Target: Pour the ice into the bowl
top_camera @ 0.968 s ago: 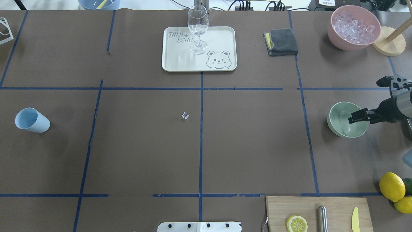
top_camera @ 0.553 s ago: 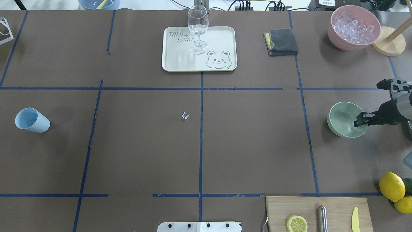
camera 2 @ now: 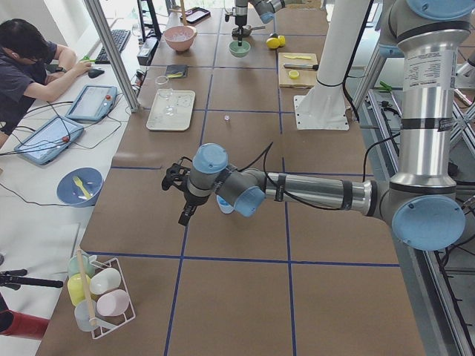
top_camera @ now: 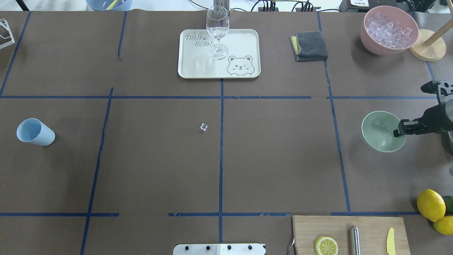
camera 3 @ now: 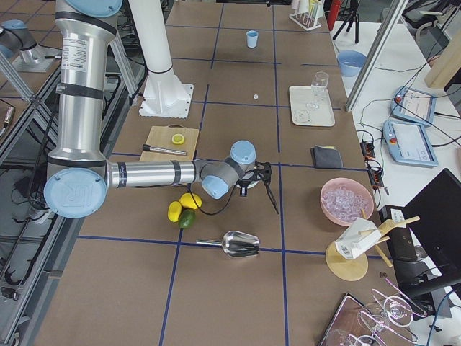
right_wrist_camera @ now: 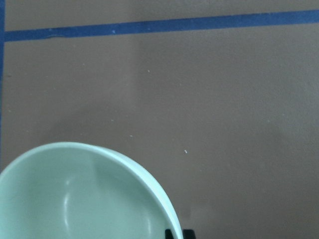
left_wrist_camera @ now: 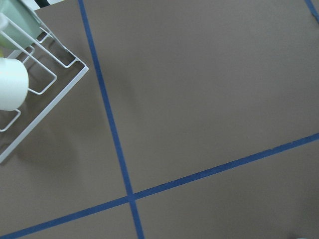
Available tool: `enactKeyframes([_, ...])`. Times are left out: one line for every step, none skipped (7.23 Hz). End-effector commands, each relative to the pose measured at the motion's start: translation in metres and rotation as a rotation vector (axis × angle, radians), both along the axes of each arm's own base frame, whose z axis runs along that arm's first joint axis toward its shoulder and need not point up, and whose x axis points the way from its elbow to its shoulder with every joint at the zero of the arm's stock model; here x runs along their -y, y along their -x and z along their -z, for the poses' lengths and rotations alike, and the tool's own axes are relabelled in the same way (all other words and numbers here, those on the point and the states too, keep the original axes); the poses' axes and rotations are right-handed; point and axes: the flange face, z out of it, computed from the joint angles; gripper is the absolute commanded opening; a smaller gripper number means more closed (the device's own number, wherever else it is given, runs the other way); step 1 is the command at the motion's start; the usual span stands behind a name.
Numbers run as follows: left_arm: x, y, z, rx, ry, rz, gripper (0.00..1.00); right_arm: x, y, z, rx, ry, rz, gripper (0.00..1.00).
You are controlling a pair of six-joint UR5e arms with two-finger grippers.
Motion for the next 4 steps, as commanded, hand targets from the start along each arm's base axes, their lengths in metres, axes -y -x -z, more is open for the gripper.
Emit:
enactKeyframes([-0.064, -0.003, 0.011, -0.038, -0.061, 0.061, 1.0, 0.008, -0.029, 0.047, 0.074, 0.047, -0.008, 0.0])
enactKeyframes([-0.086, -0.005, 0.016, -0.098, -0.07, 0.094, 1.0, 0.009, -0.028, 0.105, 0.057, 0.082, -0.008, 0.0])
enactKeyframes([-0.116, -0.016, 0.017, -0.168, -0.074, 0.12, 1.0, 0.017, -0.024, 0.171, 0.038, 0.12, -0.013, 0.0])
enactKeyframes([-0.142, -0.031, 0.013, -0.177, -0.088, 0.161, 1.0, 0.028, -0.011, 0.223, 0.037, 0.17, -0.027, 0.0])
